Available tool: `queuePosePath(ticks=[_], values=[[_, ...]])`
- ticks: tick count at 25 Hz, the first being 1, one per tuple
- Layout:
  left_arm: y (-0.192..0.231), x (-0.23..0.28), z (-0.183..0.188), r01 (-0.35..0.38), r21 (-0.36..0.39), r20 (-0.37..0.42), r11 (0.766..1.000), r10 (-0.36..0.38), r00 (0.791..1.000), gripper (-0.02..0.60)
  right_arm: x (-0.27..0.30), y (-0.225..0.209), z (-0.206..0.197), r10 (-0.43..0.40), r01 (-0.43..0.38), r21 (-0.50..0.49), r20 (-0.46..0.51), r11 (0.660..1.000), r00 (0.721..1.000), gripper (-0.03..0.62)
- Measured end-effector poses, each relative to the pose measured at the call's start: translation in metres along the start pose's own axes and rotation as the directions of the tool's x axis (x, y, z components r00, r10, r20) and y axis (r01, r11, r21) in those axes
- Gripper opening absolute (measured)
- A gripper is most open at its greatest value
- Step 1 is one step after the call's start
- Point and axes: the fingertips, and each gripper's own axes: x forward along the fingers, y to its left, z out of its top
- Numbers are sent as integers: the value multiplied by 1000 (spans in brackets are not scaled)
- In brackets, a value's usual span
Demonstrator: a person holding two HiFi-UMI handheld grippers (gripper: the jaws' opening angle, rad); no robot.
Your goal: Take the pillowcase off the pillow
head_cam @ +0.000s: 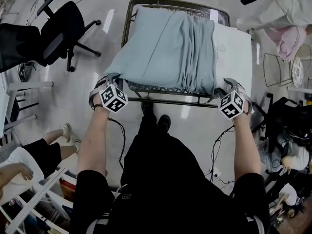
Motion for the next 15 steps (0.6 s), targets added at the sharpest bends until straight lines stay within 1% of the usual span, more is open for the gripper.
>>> queuePosePath(ticks=[2,3,6,8,11,12,14,15], values=[[8,-1,-4,-4,19,-2,1000,4,1000,11,-1,-2,-1,7,-8,22,7,1000,1000,181],[14,-1,-6,-5,15,-2,1000,6,1000,11,-2,-3,-1,10,-11,35,13,999,1000,179],[32,5,-16,2,-31,-6,1000,-2,1000,12,-1,-3,1,20,-21,65,27,998,999,179],[44,11,-20,3,-46,-13,999,-3,1000,12,0,-2,3,26,-29,76,34,997,999,179],[54,10,-11,-9,-83,-2,997,9,1000,12,2,-3,8,30,-33,102,31,994,999,179],[53,5,-6,-22,-91,8,996,22,1000,19,2,-3,8,29,-31,105,21,994,999,179],[43,-14,7,-53,-94,46,994,58,997,85,2,0,9,26,-25,95,-1,995,1000,179],[35,-26,15,-62,-100,80,993,70,994,100,2,1,10,22,-22,89,-7,996,1000,179]])
